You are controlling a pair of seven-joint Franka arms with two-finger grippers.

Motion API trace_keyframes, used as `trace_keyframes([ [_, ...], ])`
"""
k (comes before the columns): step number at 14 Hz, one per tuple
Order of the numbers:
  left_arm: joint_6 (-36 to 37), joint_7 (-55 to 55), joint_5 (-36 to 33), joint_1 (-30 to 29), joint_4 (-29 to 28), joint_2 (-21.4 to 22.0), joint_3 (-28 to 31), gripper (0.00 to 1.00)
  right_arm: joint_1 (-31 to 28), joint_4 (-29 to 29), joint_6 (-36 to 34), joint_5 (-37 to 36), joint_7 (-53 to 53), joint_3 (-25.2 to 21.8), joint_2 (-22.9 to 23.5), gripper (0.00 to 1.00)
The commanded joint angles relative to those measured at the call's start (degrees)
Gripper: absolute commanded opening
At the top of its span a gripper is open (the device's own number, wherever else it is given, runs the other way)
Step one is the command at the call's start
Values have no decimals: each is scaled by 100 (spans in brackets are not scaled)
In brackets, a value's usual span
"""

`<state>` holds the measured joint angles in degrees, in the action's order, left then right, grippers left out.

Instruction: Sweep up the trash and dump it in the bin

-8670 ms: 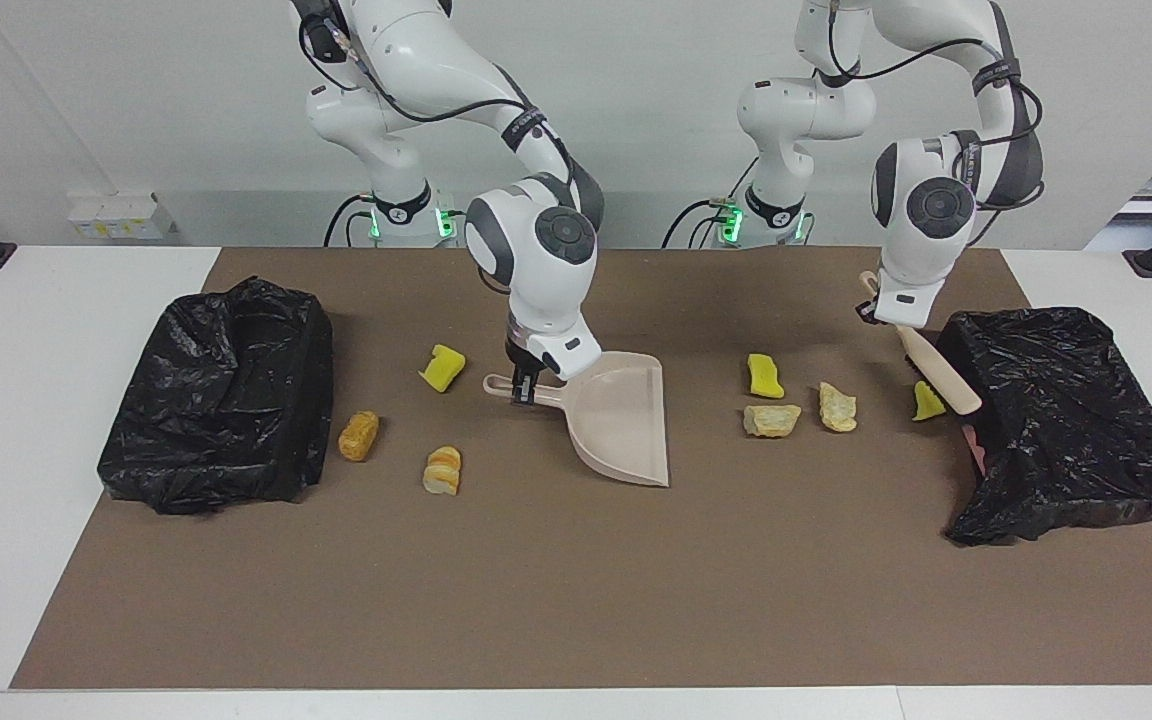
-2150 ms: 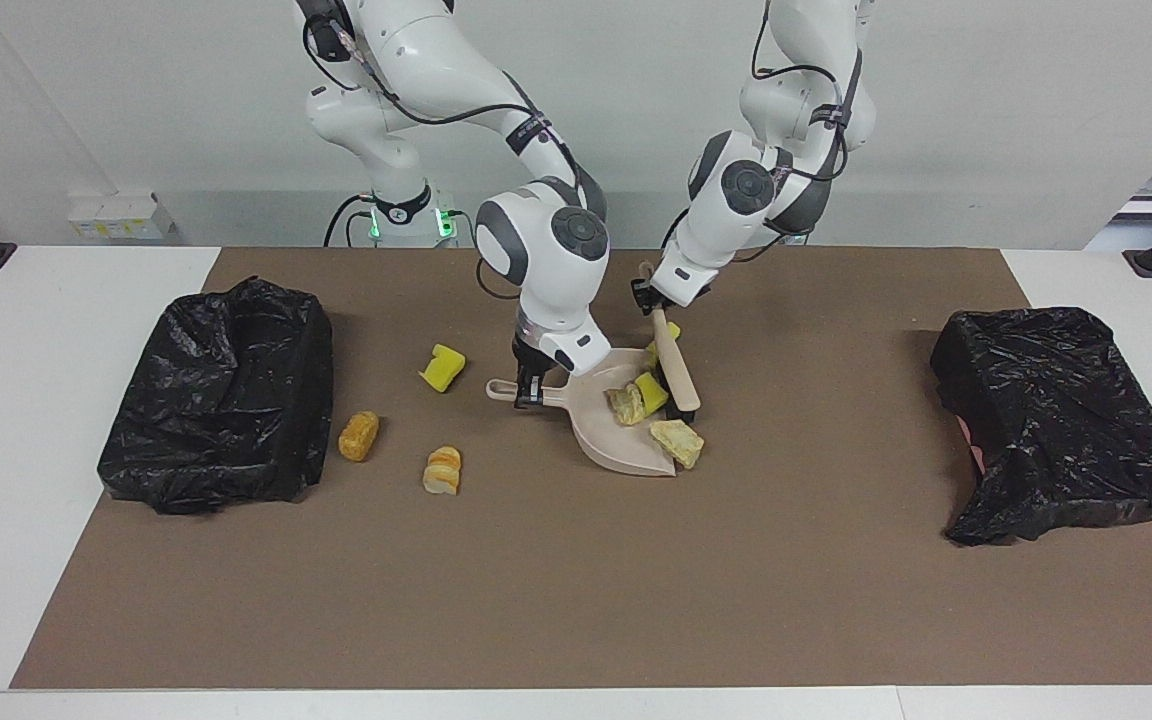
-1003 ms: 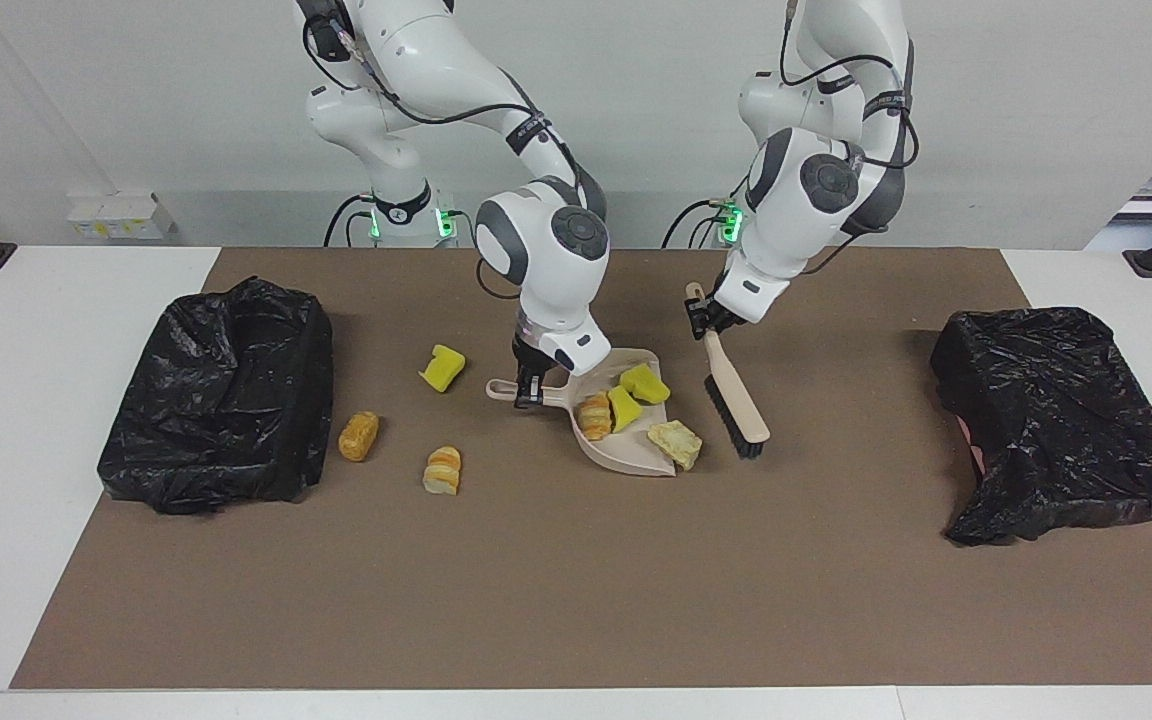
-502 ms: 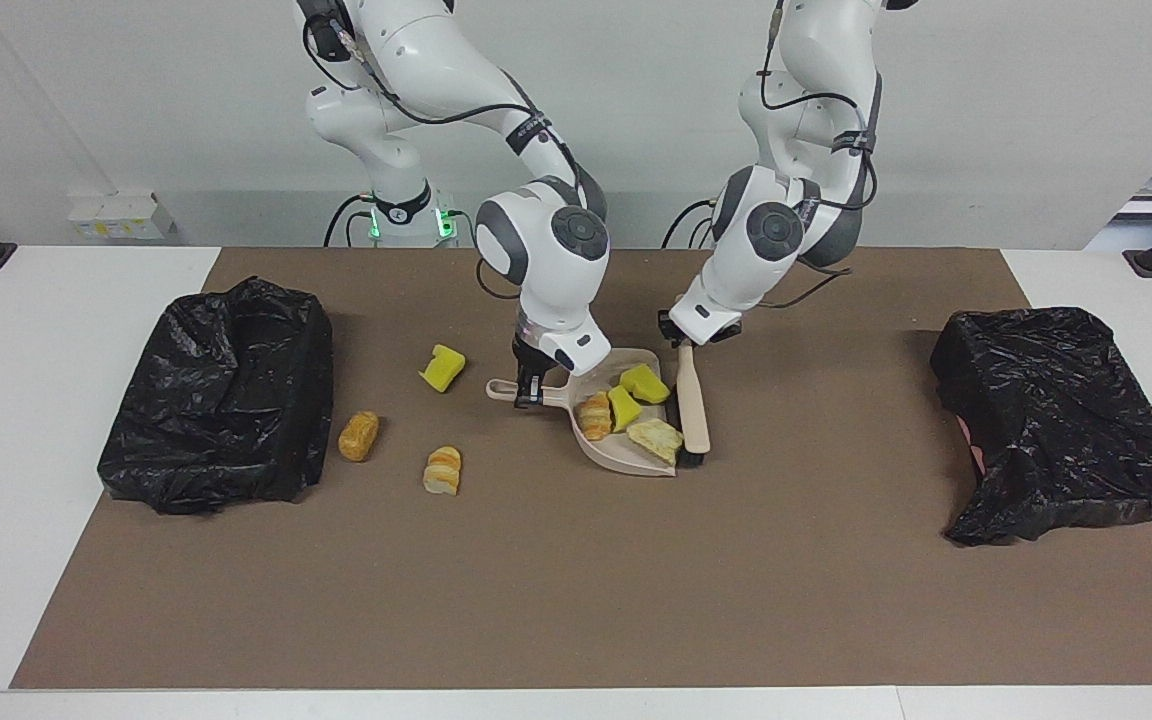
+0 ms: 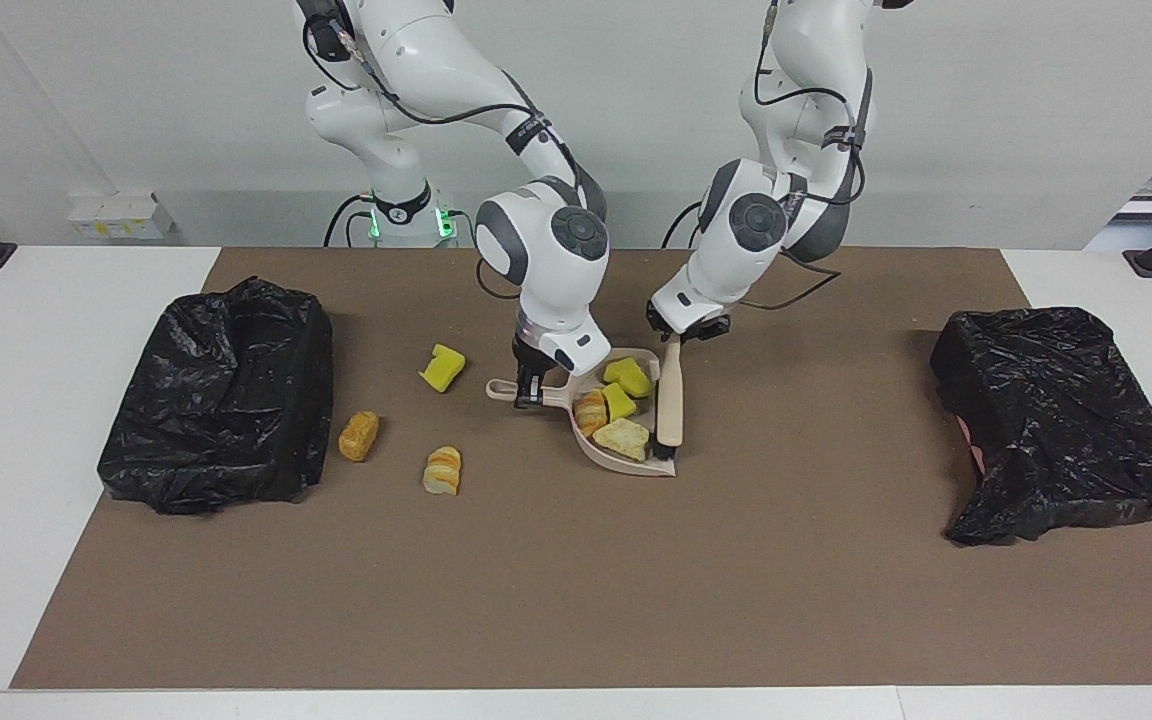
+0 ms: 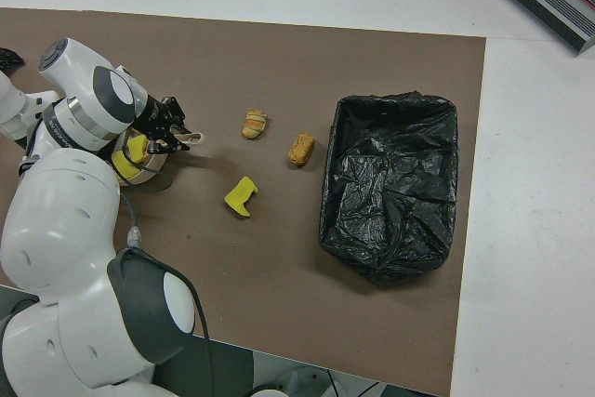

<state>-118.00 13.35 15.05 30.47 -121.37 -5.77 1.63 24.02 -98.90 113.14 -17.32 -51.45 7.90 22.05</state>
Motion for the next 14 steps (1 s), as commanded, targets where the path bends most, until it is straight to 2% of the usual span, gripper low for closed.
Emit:
trace_keyframes([
  [1,32,370,-134,-348,34,129,13,0,-135,-121,41,-44,-216,63,-113,0],
  [5,40,379,-318,-823,-27,428,13,0,-318,-112,243,-17,-269,71,-156,0],
  [7,40,484,-441,-946,-54,472,13,0,-512,-112,279,201,-557,71,-323,0],
  [11,23,958,-749,-929,-80,490,13,0,-1372,-139,121,851,-1777,63,-867,0],
  [14,-29,1204,-933,-850,-63,481,4,0,-1900,-130,-230,1002,-2421,63,-1193,0],
])
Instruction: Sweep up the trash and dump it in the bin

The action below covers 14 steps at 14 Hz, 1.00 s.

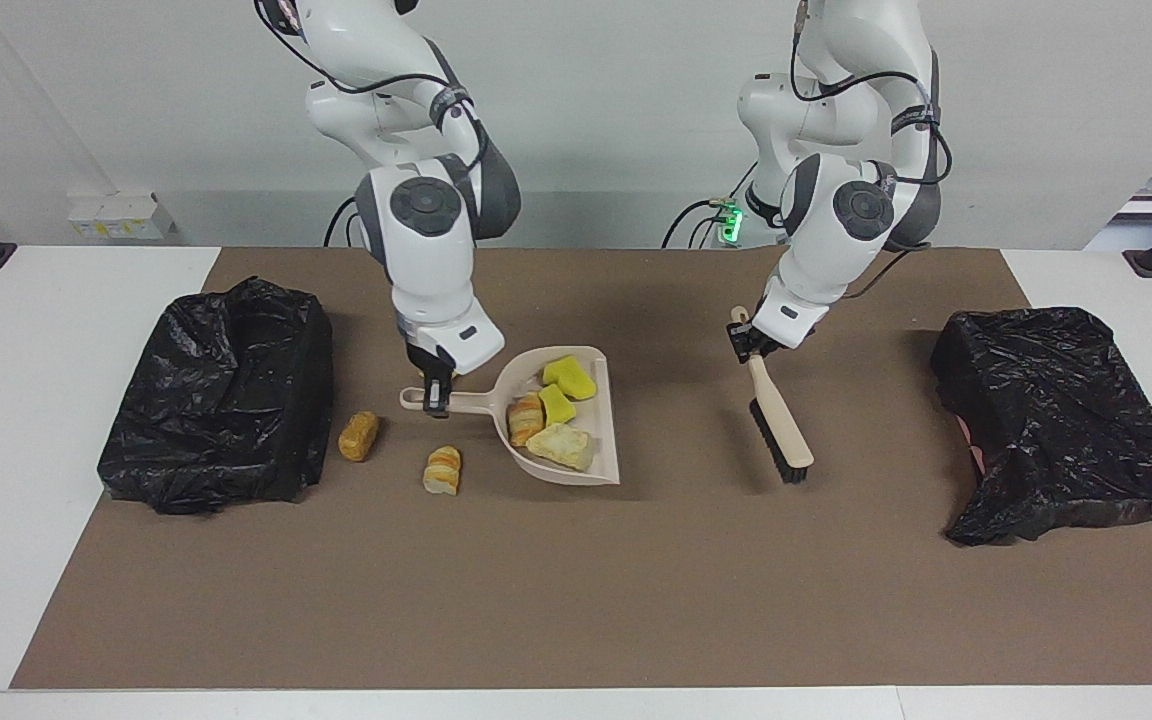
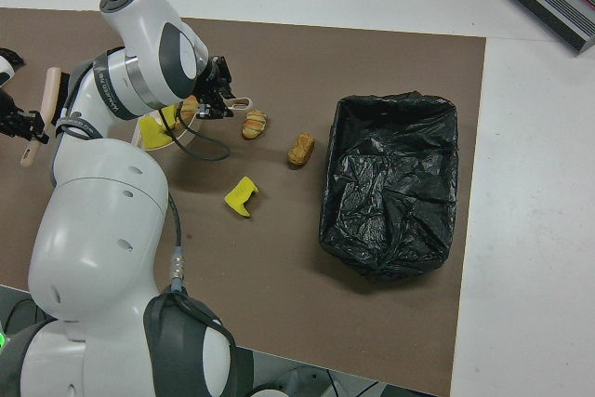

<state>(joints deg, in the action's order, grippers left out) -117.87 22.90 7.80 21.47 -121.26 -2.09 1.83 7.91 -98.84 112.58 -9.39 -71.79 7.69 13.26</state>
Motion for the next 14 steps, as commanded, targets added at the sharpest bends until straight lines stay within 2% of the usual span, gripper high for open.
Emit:
trace_keyframes([
  [1,-43,242,-217,50,-82,121,-34,0,-464,-136,-340,227,-597,84,-438,0],
  [5,-26,188,-296,111,-74,131,-69,0,-1299,-136,-798,235,-1406,75,-869,0],
  [6,497,250,-418,216,-152,287,-78,0,-1536,-136,-886,235,-1565,66,-939,0],
  [7,615,433,-681,295,-92,349,-86,0,-1808,-118,-939,235,-1731,66,-966,0],
  [10,546,672,-674,410,-126,367,-130,0,-2582,-83,-940,140,-2408,40,-1054,0],
  [14,520,1505,-657,1086,-170,473,-130,0,-3435,-109,-616,-106,-3533,13,-1080,0],
])
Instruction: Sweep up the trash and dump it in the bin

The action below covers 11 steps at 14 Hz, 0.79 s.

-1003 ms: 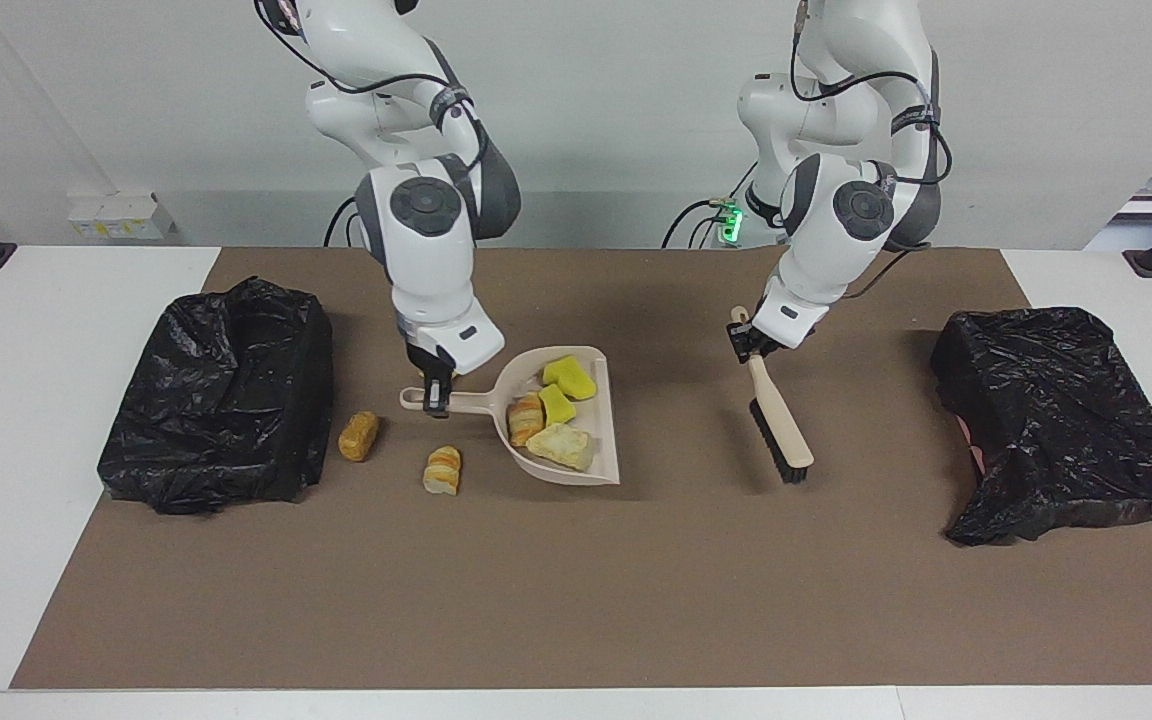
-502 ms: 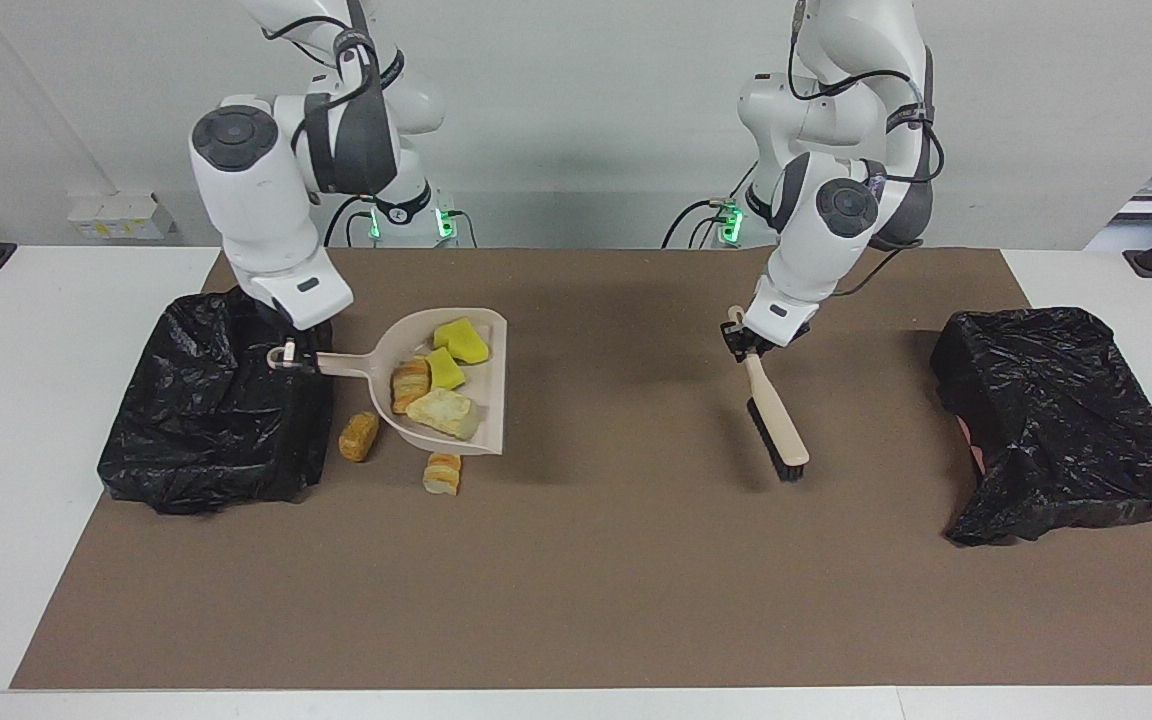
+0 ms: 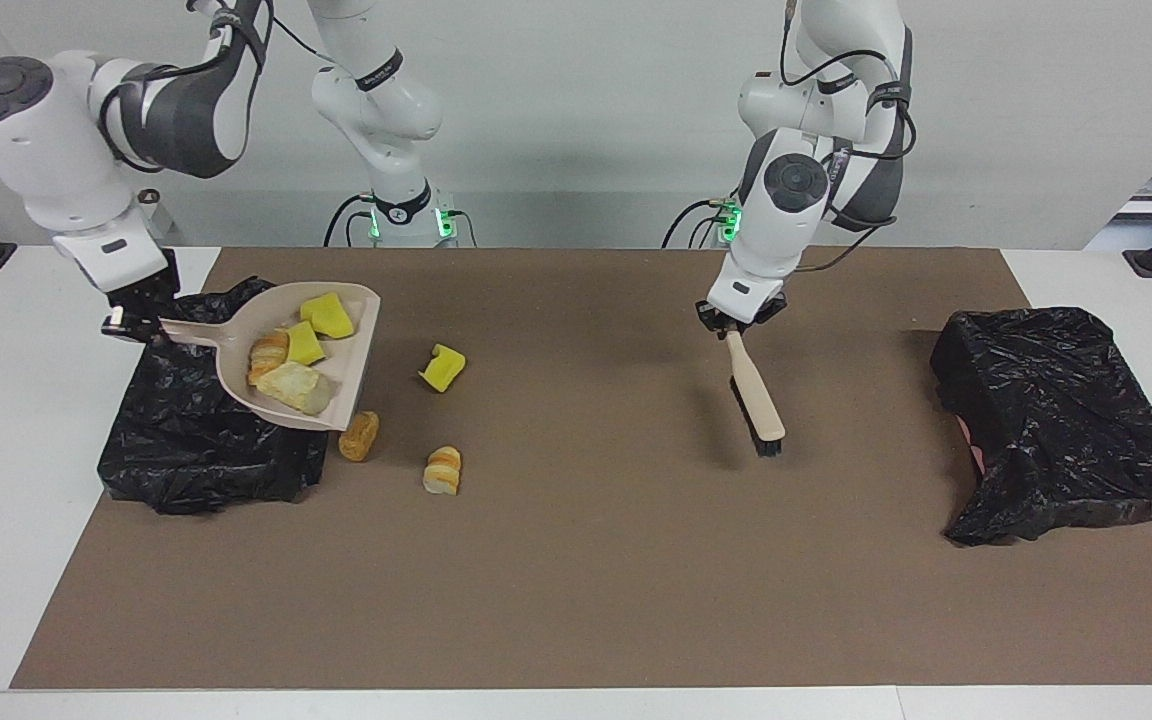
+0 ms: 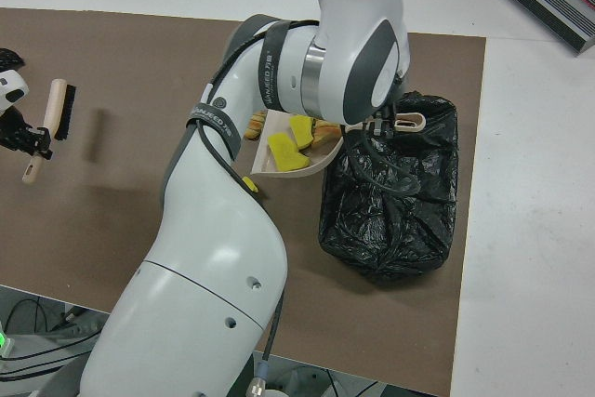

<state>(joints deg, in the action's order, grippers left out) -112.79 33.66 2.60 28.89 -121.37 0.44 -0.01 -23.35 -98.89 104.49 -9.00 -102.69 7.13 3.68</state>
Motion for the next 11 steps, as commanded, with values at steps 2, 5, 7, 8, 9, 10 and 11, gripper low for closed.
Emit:
trace_keyframes([
  [2,-49,825,229,625,-211,263,45,0,-485,-157,300,-635,-637,69,-184,0],
  [5,-355,1203,714,1231,-474,264,45,0,-495,-752,947,-1681,-533,60,-472,0],
  [7,-629,1301,742,1453,-755,281,36,0,-486,-1262,1572,-2217,-393,52,-719,0],
  [8,-725,1301,803,1653,-974,281,36,0,-468,-1456,1688,-2576,-131,51,-842,0],
  [9,-953,1301,890,1829,-1220,316,45,0,-416,-1649,1767,-2937,185,69,-947,0],
  [10,-1199,1301,908,1883,-1492,447,36,0,-346,-1825,1786,-3306,467,78,-1079,0],
  [11,-1227,1284,909,1945,-1599,518,45,0,-162,-2027,1786,-3588,722,69,-1219,0],
])
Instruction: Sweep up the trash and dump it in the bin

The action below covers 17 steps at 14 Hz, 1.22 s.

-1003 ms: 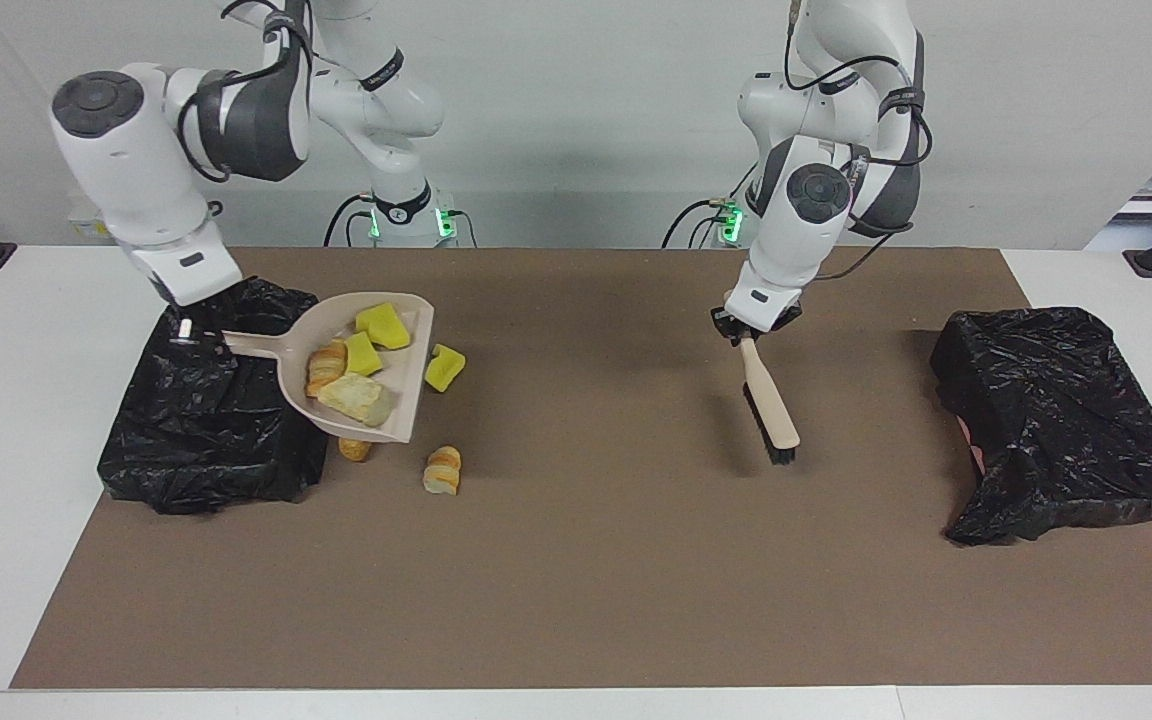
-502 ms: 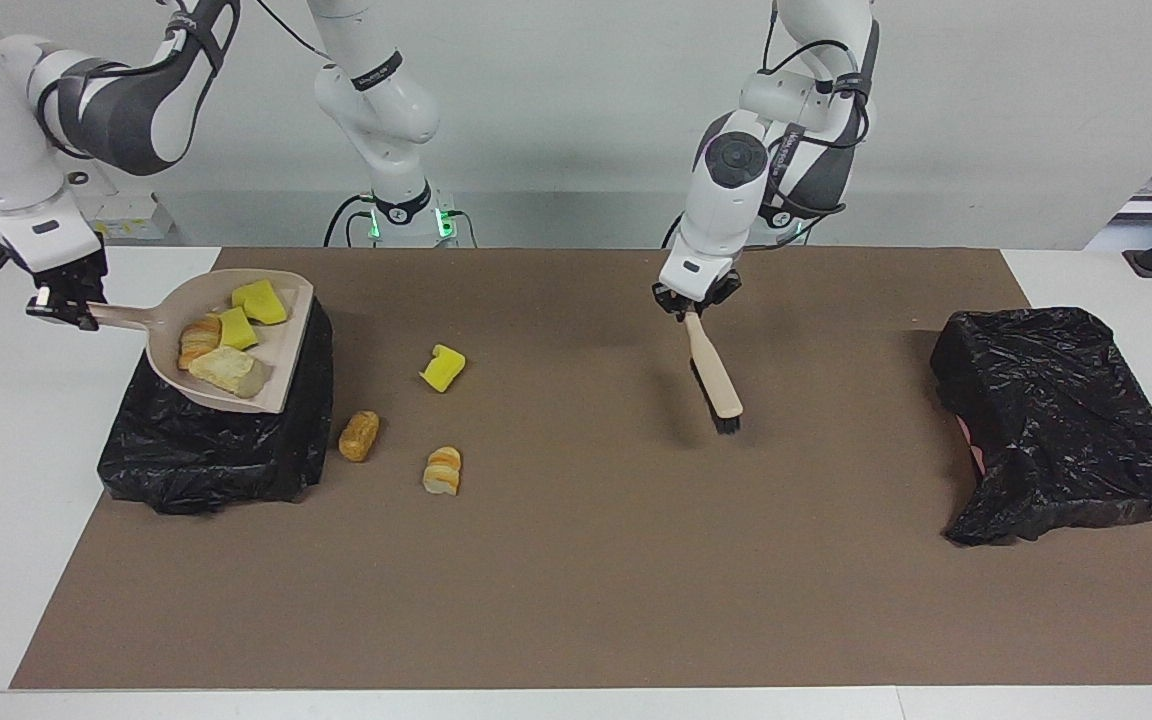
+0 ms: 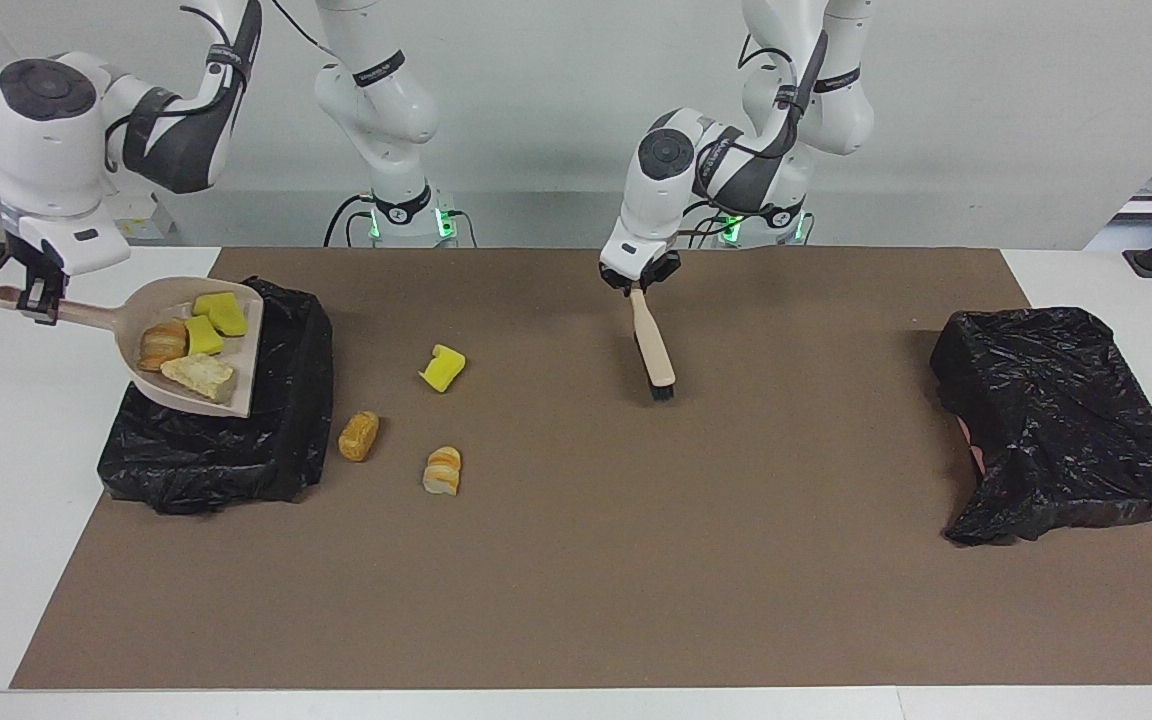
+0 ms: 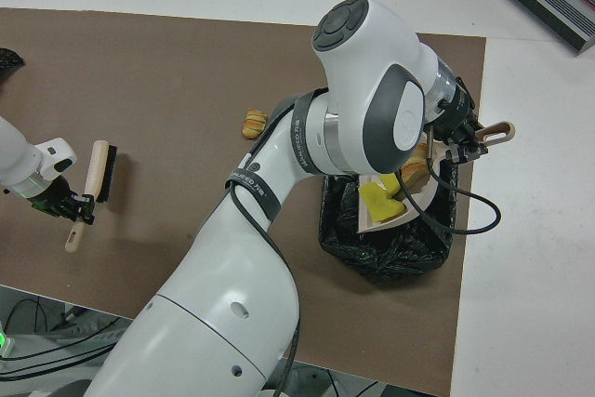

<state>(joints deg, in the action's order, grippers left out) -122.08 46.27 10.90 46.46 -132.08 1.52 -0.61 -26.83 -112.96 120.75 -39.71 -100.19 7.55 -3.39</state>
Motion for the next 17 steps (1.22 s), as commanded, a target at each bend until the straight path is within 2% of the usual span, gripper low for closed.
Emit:
trace_keyframes([
  [1,-255,-3,79,179,-503,401,113,49,283,-761,142,-843,762,27,-635,0],
  [2,-212,5,79,127,-424,358,122,99,362,-858,73,-1150,991,45,-715,0],
  [6,35,-642,52,-513,24,313,148,100,731,-929,-340,-1995,1633,45,-839,0],
  [10,131,-1207,-79,-1269,559,200,175,100,890,-807,-963,-2515,1968,71,-883,0],
  [17,1571,-3025,-404,-2904,2123,111,175,100,1347,-297,-1536,-2411,2345,80,-822,0],
])
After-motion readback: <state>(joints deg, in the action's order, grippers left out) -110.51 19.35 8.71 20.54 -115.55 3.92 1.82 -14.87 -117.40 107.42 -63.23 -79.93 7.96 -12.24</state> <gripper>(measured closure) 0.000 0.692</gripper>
